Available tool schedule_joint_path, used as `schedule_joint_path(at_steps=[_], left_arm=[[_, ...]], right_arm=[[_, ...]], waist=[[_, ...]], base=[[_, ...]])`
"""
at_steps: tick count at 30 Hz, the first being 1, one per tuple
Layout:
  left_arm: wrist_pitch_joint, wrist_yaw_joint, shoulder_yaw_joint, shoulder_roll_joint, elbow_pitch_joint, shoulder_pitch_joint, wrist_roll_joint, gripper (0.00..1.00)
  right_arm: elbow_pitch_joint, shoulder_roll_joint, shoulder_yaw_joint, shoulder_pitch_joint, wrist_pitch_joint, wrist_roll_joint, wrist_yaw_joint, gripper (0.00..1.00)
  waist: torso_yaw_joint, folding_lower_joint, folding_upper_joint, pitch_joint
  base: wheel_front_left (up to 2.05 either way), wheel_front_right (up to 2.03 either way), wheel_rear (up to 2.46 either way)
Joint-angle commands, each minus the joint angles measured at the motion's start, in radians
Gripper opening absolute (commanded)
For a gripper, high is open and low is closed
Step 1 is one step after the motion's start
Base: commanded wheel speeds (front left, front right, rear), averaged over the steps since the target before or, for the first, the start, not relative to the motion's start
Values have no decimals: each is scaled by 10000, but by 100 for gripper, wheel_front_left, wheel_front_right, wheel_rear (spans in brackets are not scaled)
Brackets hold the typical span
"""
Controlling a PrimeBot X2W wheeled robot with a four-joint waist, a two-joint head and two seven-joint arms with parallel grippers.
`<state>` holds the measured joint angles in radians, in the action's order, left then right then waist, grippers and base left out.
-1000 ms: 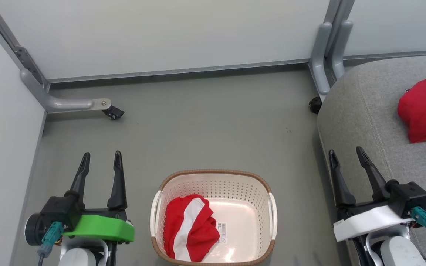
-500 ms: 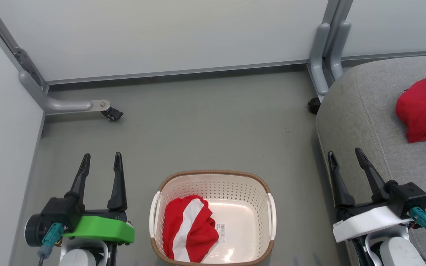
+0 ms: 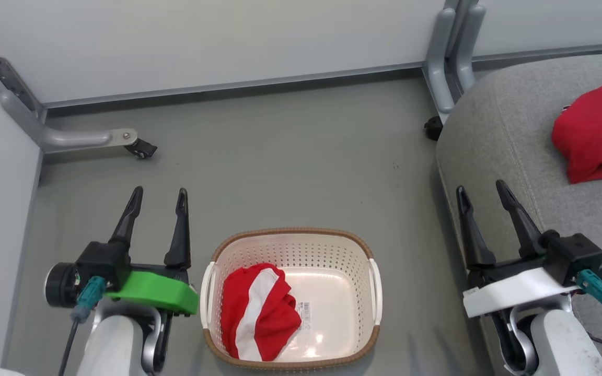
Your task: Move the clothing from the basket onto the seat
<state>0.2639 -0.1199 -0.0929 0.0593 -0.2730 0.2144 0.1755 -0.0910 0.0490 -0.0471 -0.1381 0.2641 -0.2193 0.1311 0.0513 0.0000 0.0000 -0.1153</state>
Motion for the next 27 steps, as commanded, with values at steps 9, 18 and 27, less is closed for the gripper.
schedule_joint_path(at_steps=[9,18,27], left_arm=[[7,-112,-1238,653,-1595,1881,-286,100],[7,-117,-3058,1335,-3268,3402,-263,100],[10,-115,-4726,1993,-4870,4673,-242,100]], right_arm=[[380,27,-239,-1169,6,186,-7,100],[700,25,-494,-2347,6,262,-7,100],[1008,22,-810,-3374,6,270,-7,100]], waist=[[-1041,0,0,-1693],[-1681,0,0,-3351],[-2176,0,0,-4824]], base=[[0,0,0],[0,0,0],[0,0,0]])
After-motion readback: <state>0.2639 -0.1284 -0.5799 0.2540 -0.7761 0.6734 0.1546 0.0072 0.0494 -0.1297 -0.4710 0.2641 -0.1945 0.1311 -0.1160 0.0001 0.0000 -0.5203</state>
